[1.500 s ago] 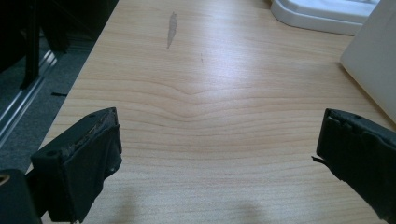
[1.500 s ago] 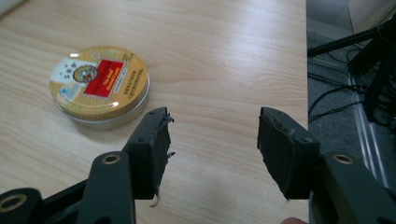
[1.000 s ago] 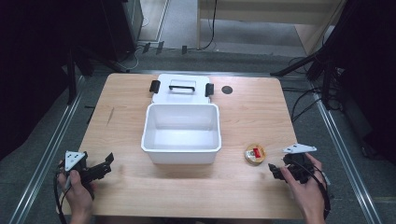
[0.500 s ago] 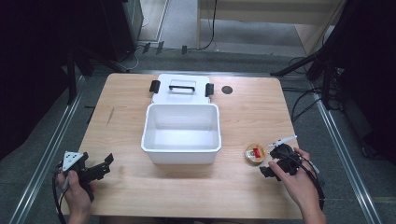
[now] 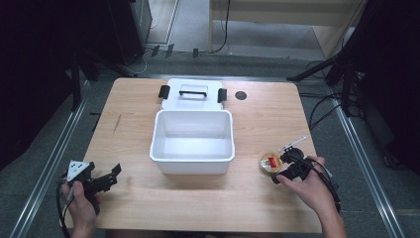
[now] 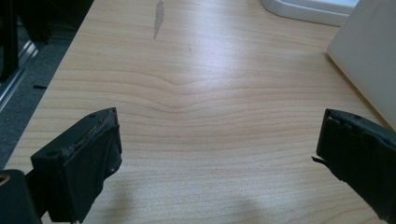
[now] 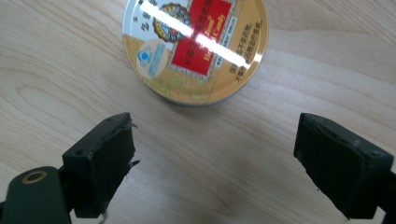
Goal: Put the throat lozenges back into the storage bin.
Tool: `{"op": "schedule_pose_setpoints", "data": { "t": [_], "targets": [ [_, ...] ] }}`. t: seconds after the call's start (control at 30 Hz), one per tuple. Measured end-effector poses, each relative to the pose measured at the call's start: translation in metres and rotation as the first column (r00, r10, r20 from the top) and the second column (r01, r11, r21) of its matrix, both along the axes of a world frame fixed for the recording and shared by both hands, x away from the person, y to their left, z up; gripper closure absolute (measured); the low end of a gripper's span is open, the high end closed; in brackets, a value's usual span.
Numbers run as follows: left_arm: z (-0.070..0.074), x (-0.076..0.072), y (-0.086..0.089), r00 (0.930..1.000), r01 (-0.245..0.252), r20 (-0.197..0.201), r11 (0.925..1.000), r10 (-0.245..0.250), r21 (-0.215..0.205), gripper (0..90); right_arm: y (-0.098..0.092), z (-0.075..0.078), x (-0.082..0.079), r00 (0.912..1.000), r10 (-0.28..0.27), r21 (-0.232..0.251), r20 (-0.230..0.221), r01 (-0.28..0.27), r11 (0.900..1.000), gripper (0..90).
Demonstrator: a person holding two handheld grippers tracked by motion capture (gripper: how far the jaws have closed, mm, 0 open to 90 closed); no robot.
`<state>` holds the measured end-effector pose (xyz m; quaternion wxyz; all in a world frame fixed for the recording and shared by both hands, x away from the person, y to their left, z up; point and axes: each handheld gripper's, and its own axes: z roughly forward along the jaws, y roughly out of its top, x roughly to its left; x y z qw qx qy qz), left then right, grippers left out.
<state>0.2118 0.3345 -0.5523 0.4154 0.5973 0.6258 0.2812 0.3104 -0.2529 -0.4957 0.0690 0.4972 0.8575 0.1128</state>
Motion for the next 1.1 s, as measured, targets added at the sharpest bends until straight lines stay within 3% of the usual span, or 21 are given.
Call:
{"op": "schedule_pose_setpoints", "data": {
  "t": [0.4, 0.8, 1.1],
  "targets": [
    [0.000, 0.001, -0.002, 1.0000, 0.004, -0.009, 0.9997, -0.004, 0.026, 0.7, 0.013, 0.002, 0.020, 0.9997, -0.023, -0.031, -0.009, 0.023, 0.999, 11.8],
    [0.000, 0.002, -0.002, 0.9997, 0.017, -0.017, 0.9996, -0.017, 0.022, 0.7, 0.031, -0.003, 0.033, 0.9979, 0.001, -0.070, -0.065, -0.005, 0.998, 7.6],
    [0.000, 0.002, -0.002, 0.9996, 0.021, -0.021, 0.9996, -0.021, 0.018, 0.7, 0.041, -0.009, 0.040, 0.9978, -0.009, -0.106, -0.066, 0.002, 0.994, 10.3]
  ]
}}
